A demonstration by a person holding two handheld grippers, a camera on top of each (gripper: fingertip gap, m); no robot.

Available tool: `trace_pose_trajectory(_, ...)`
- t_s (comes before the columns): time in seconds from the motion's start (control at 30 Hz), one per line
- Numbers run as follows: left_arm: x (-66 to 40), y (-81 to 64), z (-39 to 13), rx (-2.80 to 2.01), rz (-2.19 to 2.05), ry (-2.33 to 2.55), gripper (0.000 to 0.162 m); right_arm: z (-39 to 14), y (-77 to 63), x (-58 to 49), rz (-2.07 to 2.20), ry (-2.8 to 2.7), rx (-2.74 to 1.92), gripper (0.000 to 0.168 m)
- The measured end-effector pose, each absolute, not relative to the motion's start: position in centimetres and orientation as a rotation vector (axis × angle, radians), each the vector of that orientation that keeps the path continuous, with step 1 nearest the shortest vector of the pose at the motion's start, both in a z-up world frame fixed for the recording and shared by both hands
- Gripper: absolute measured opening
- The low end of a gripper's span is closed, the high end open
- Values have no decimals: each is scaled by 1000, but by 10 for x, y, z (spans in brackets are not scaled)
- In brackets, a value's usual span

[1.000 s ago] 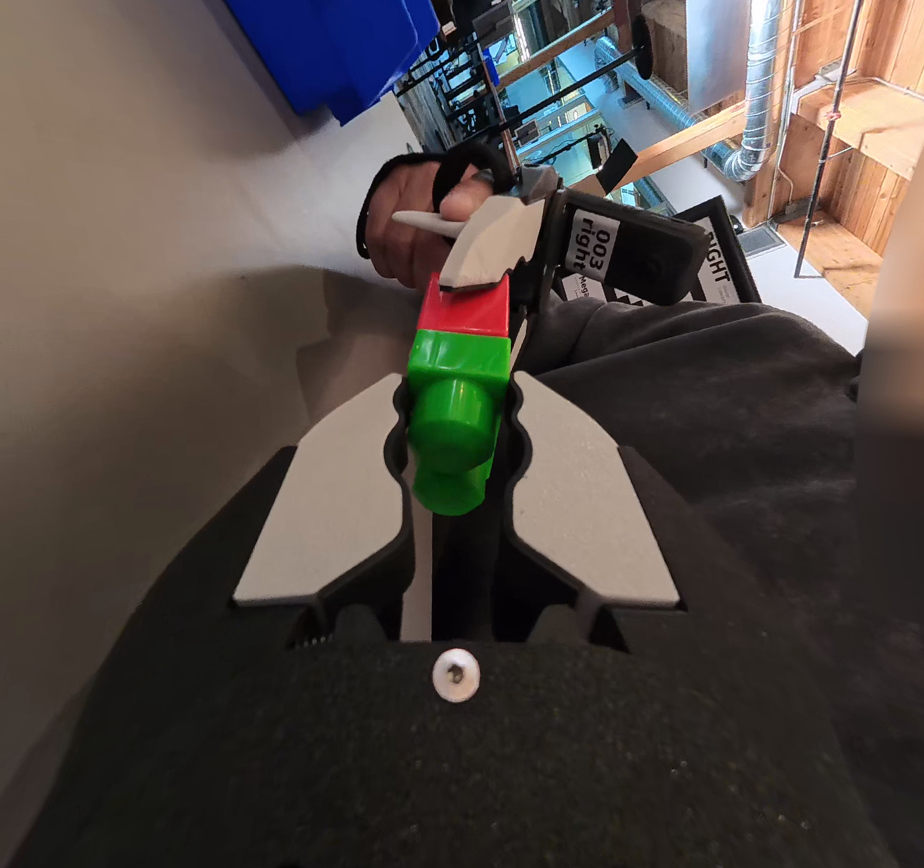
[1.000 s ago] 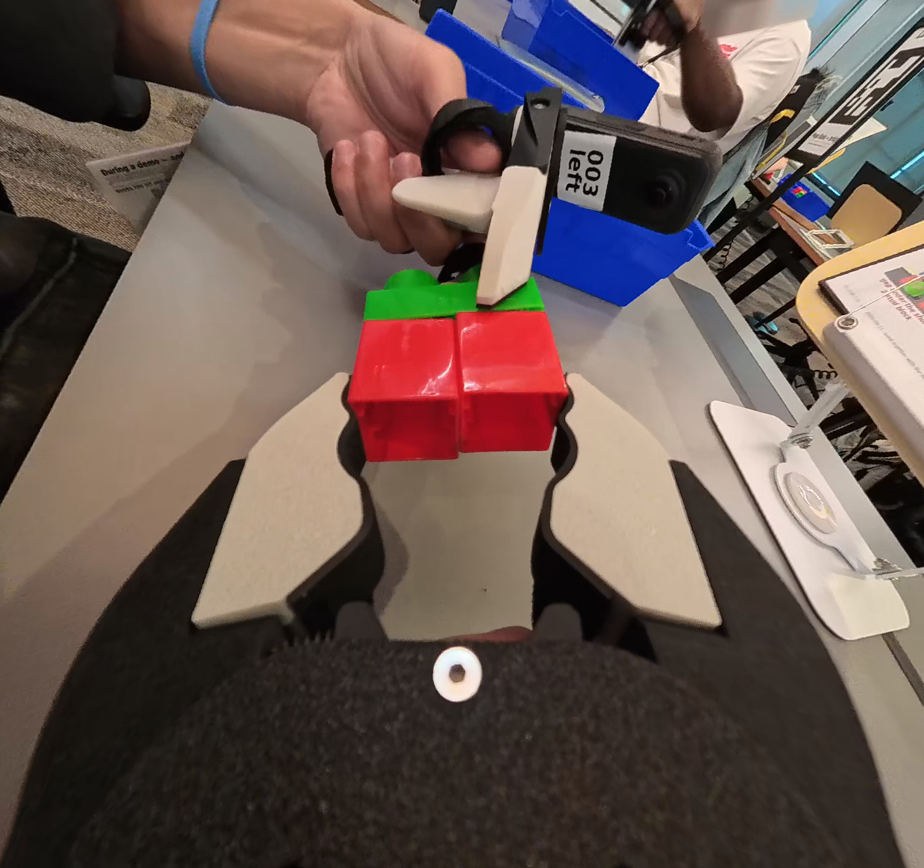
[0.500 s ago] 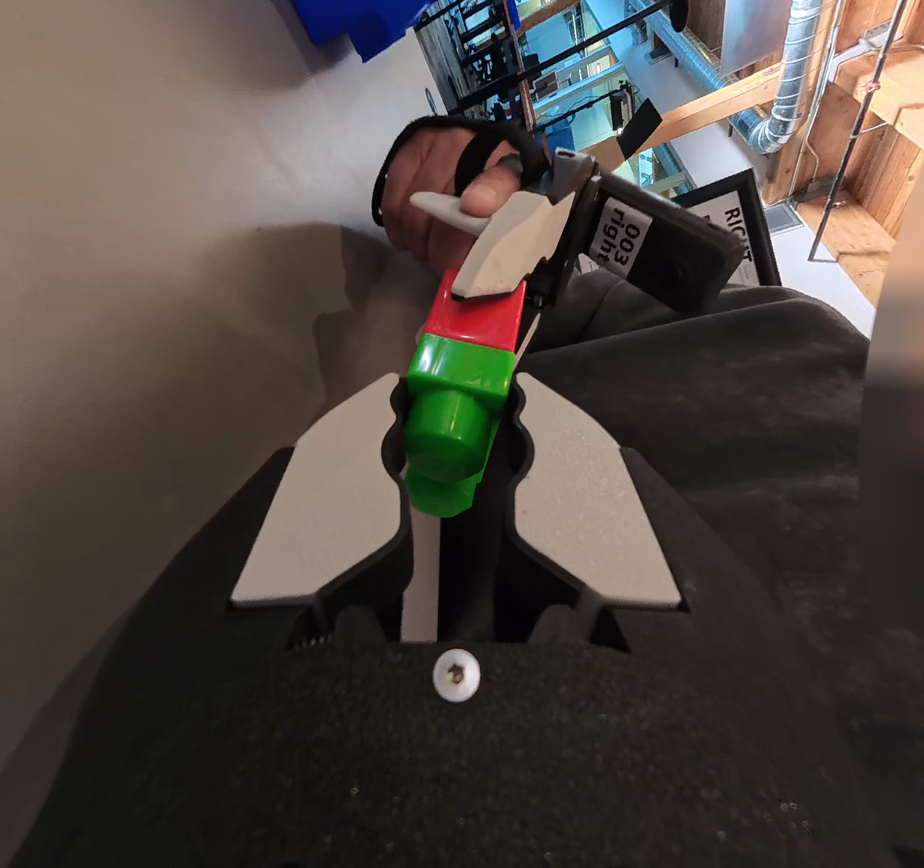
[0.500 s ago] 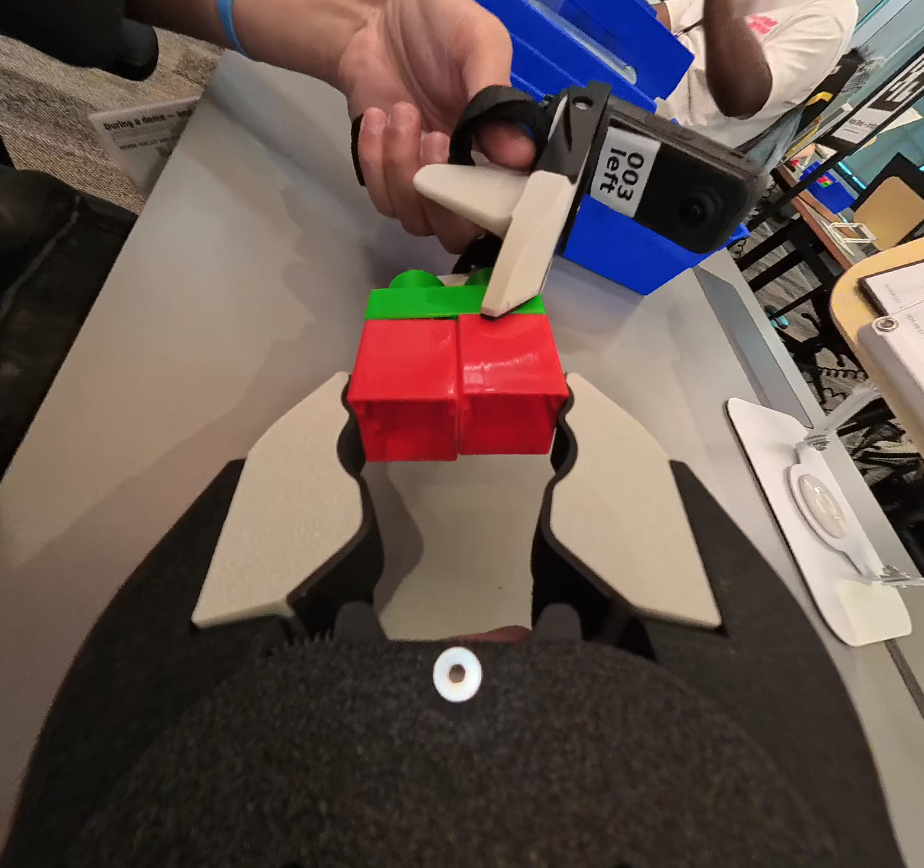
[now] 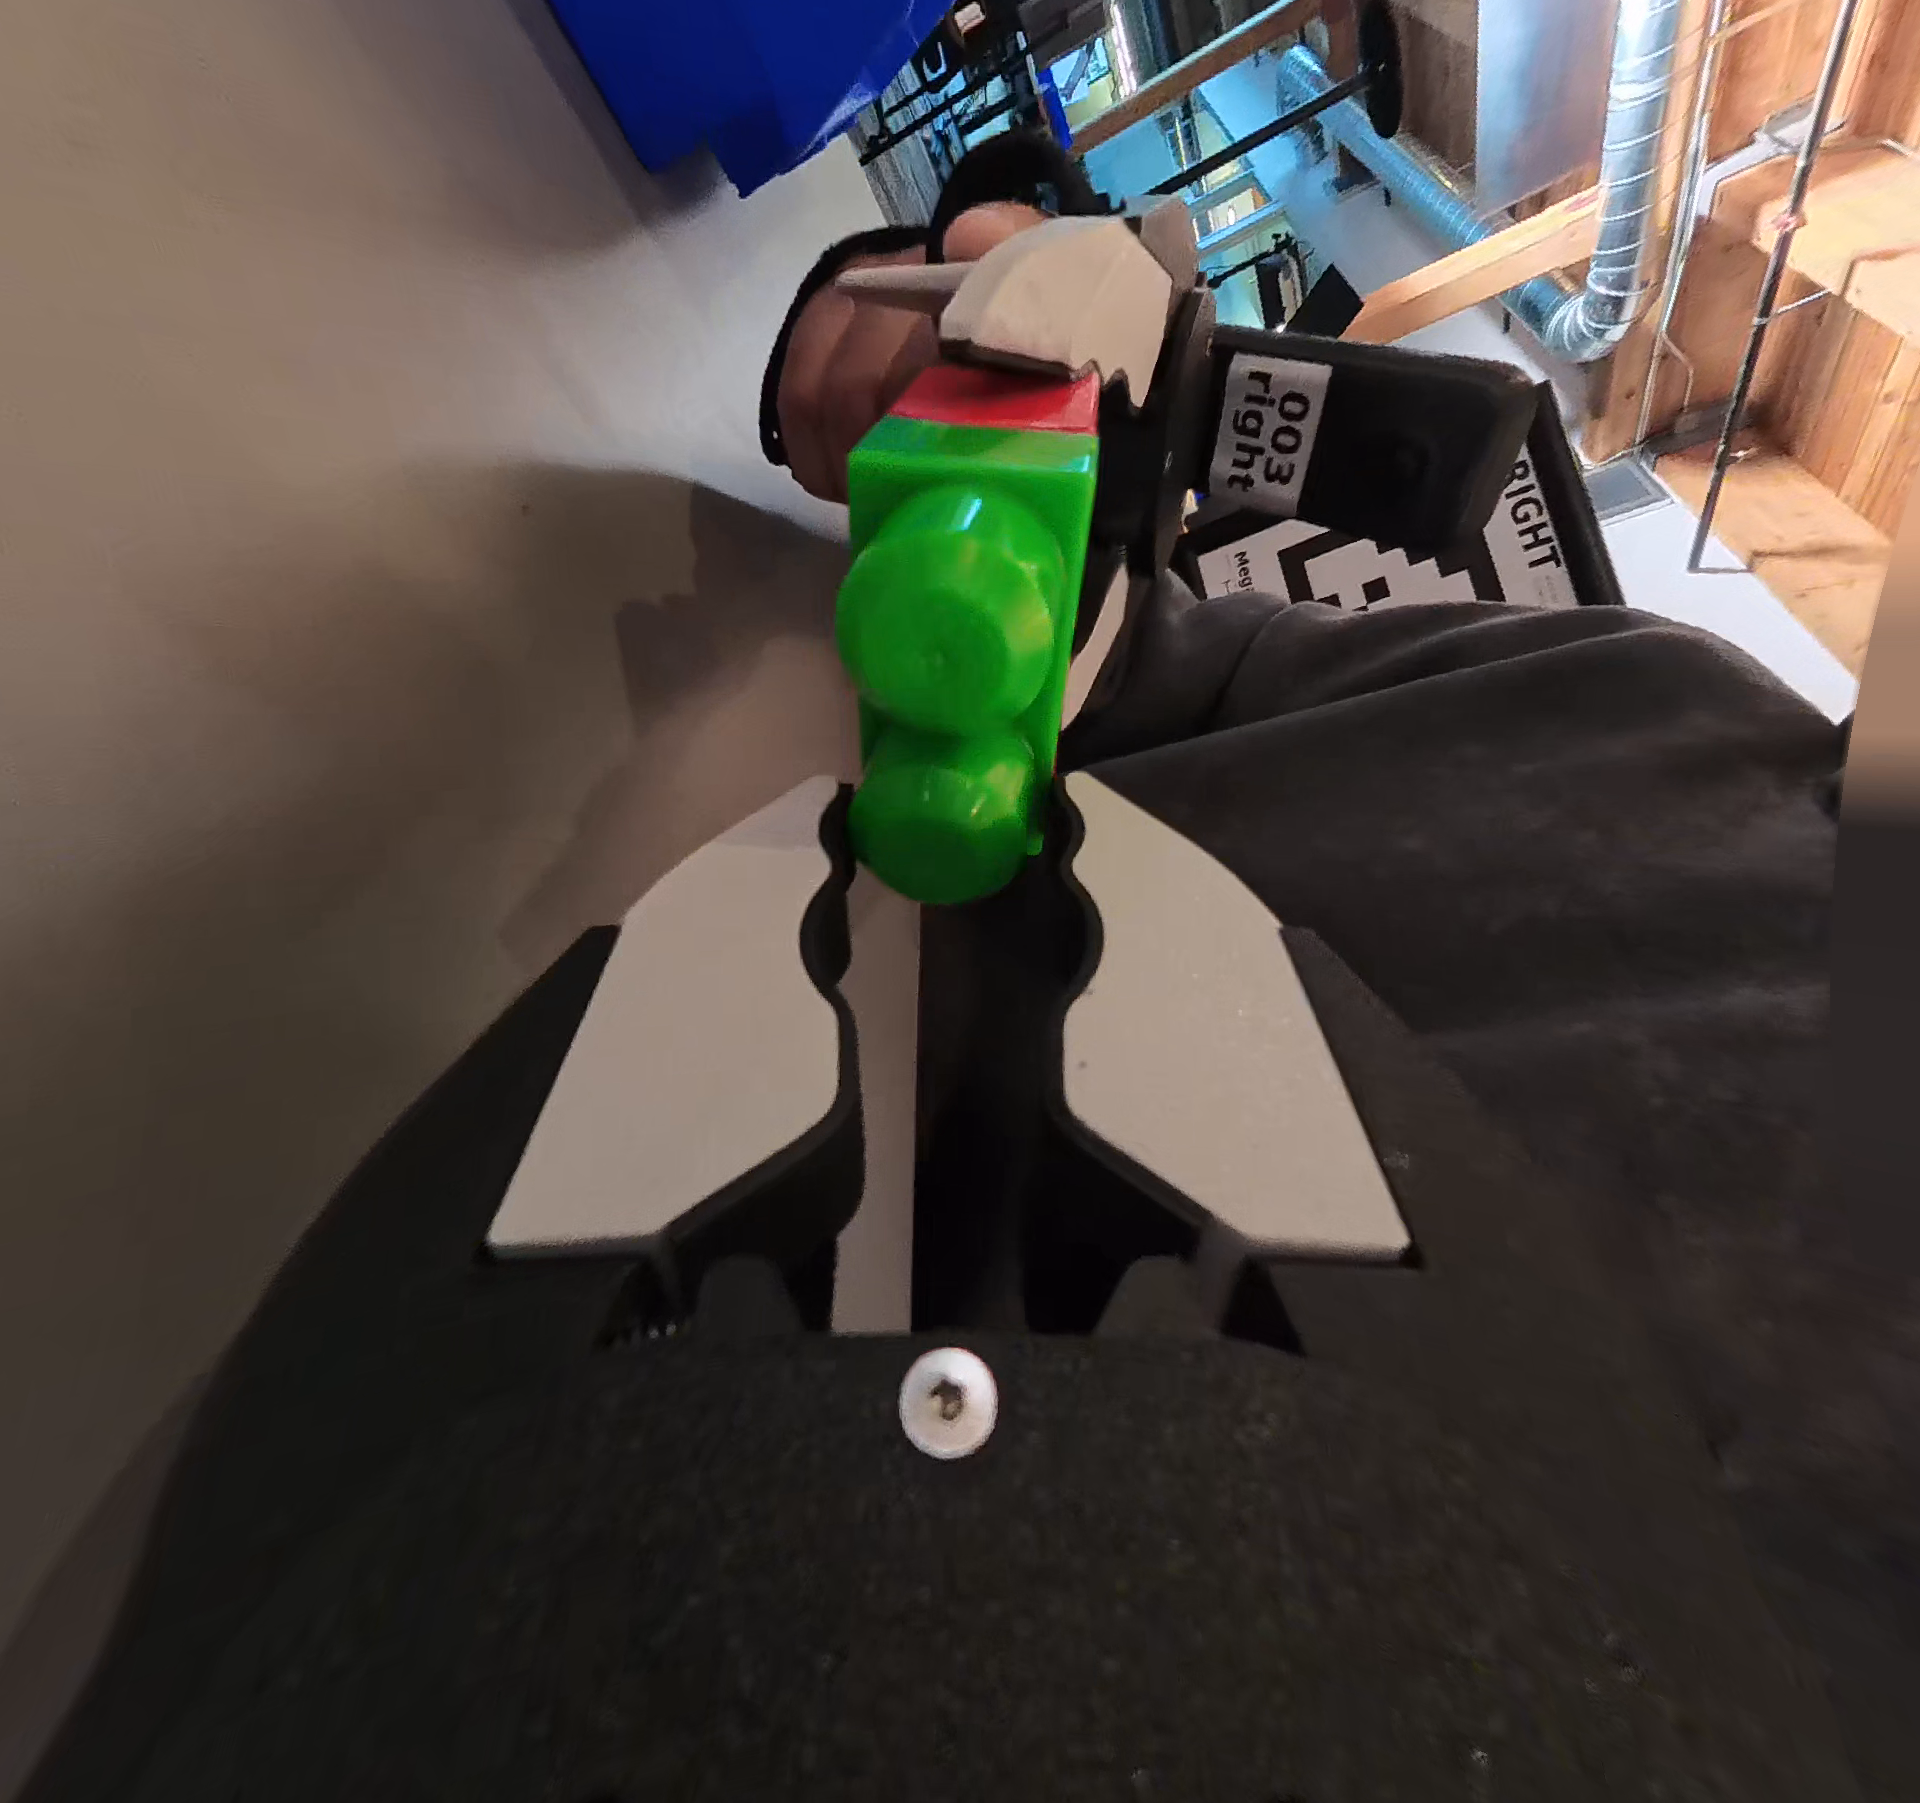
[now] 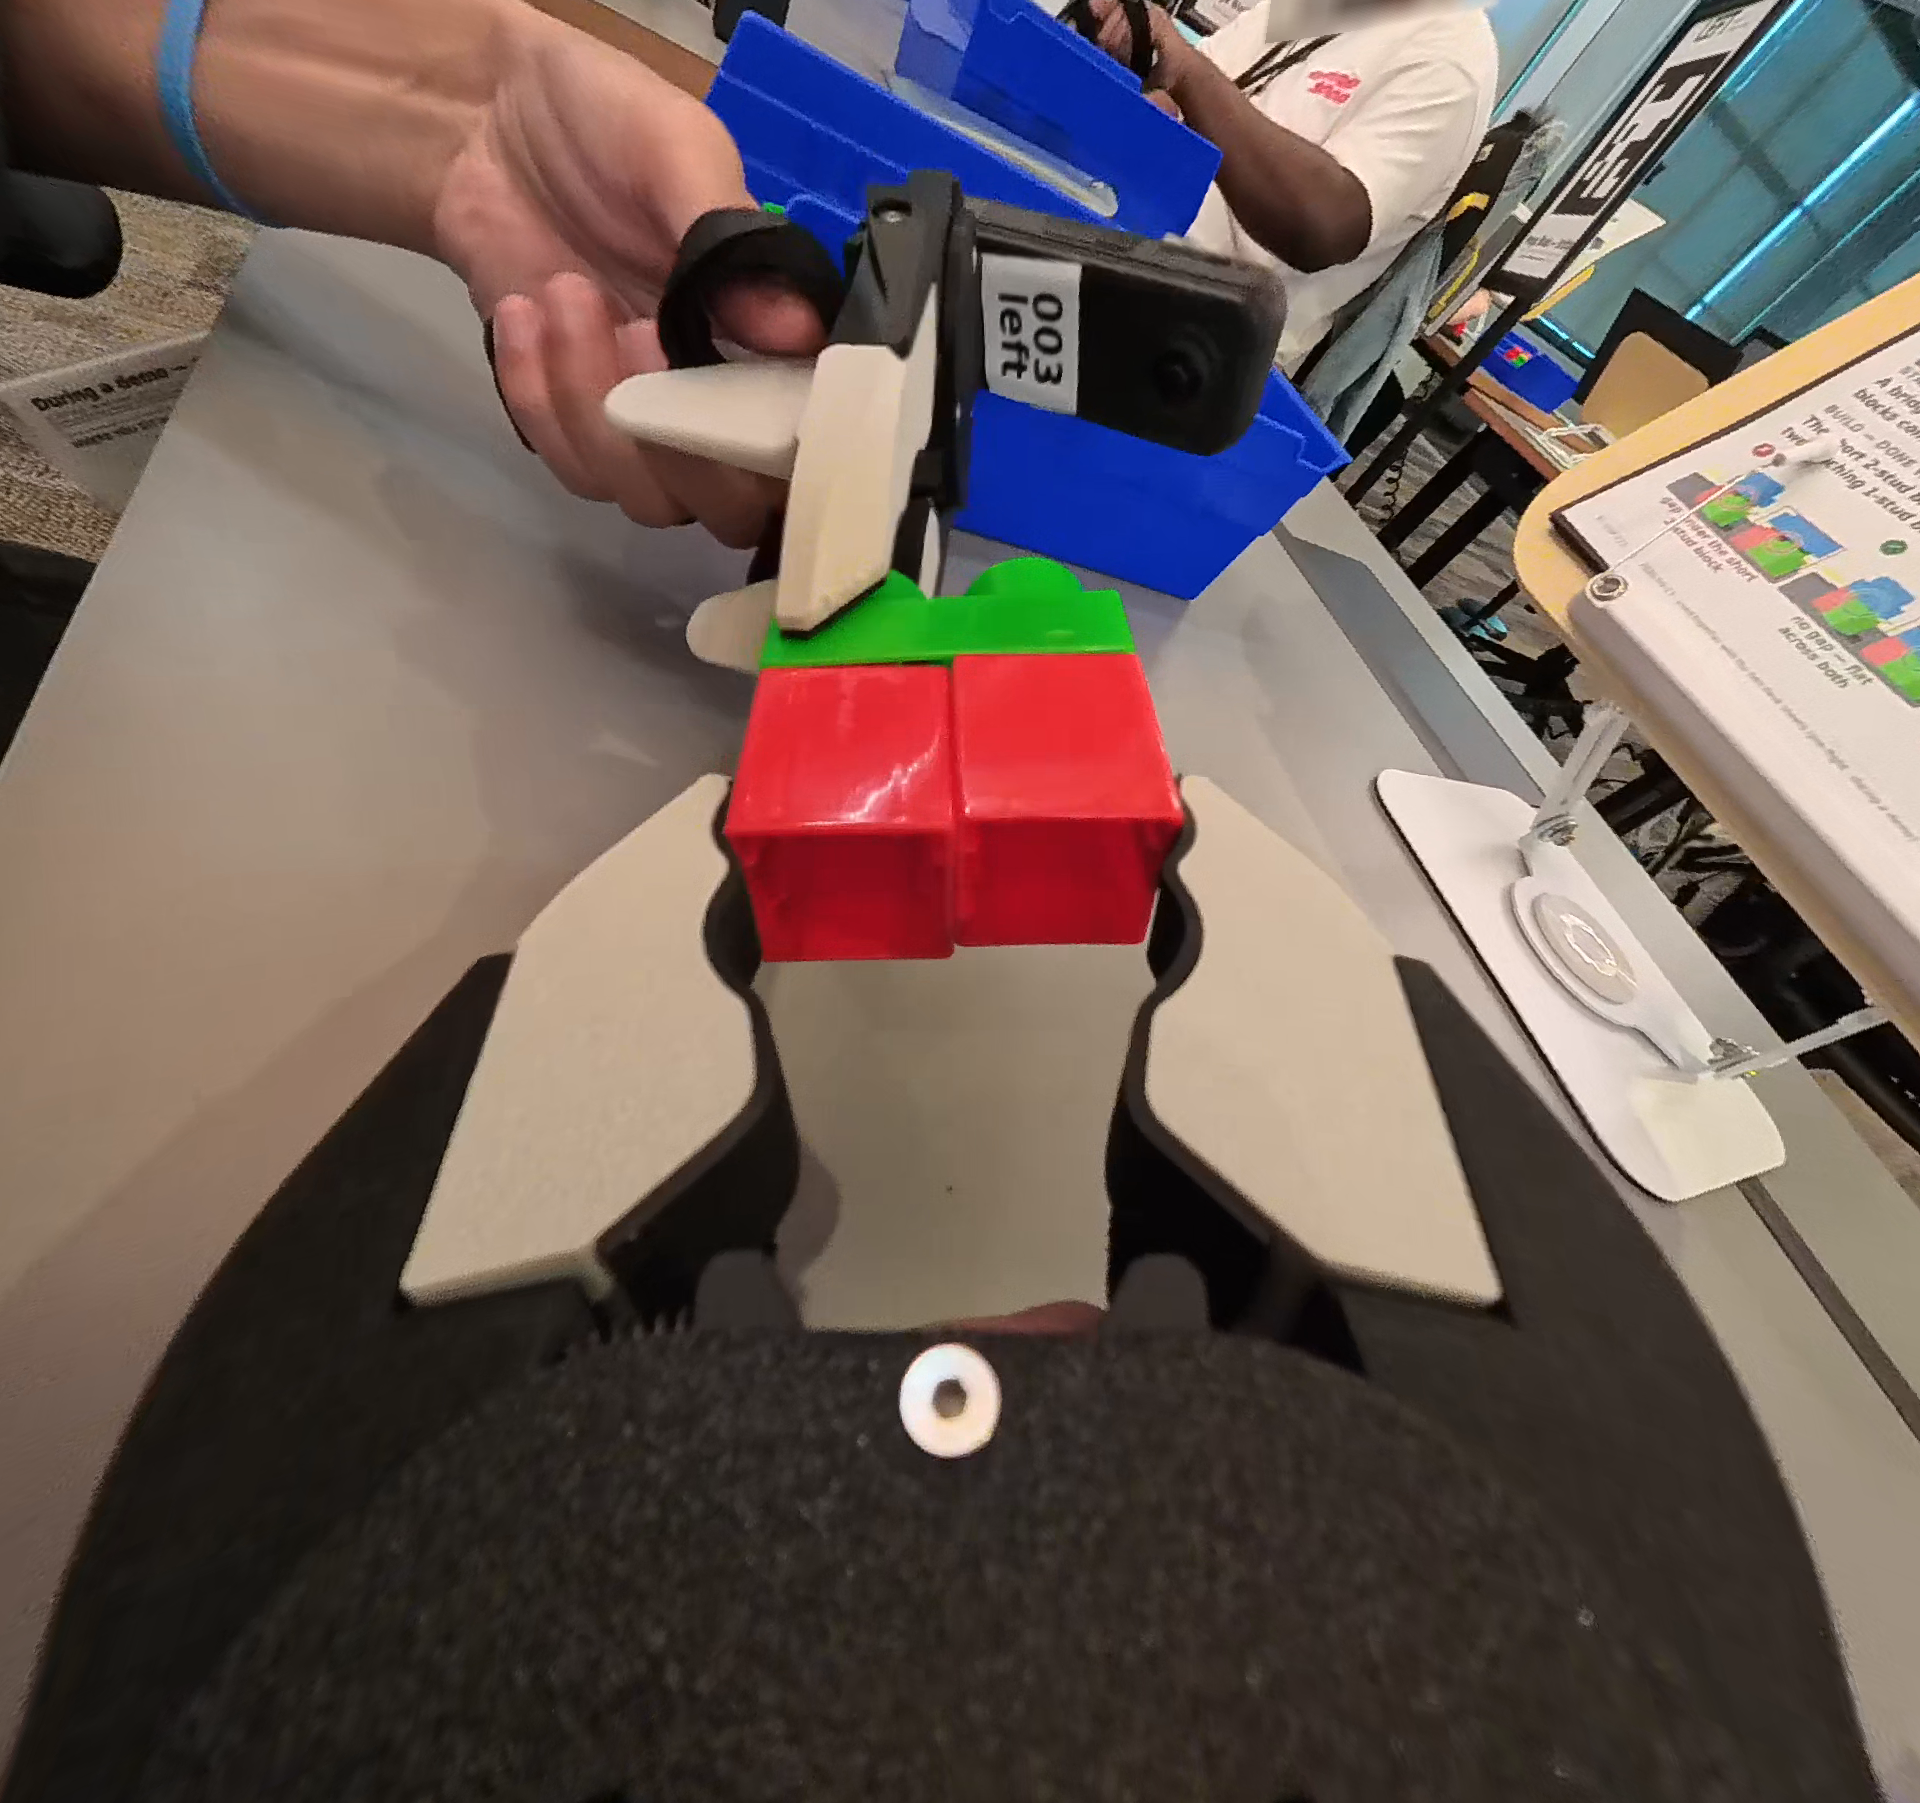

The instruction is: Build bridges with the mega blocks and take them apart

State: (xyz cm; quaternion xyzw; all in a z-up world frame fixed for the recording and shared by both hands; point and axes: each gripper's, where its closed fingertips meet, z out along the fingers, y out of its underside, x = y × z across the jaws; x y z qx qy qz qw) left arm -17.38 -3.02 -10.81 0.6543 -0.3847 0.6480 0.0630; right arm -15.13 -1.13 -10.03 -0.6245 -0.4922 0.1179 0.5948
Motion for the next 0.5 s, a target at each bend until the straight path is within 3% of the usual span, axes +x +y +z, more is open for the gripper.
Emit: trace_pose_trajectory(0.5, -173, -36, -116, 1992, 1875, -1184, 35, -110, -12, -157, 220, -1187, -1454, 74)
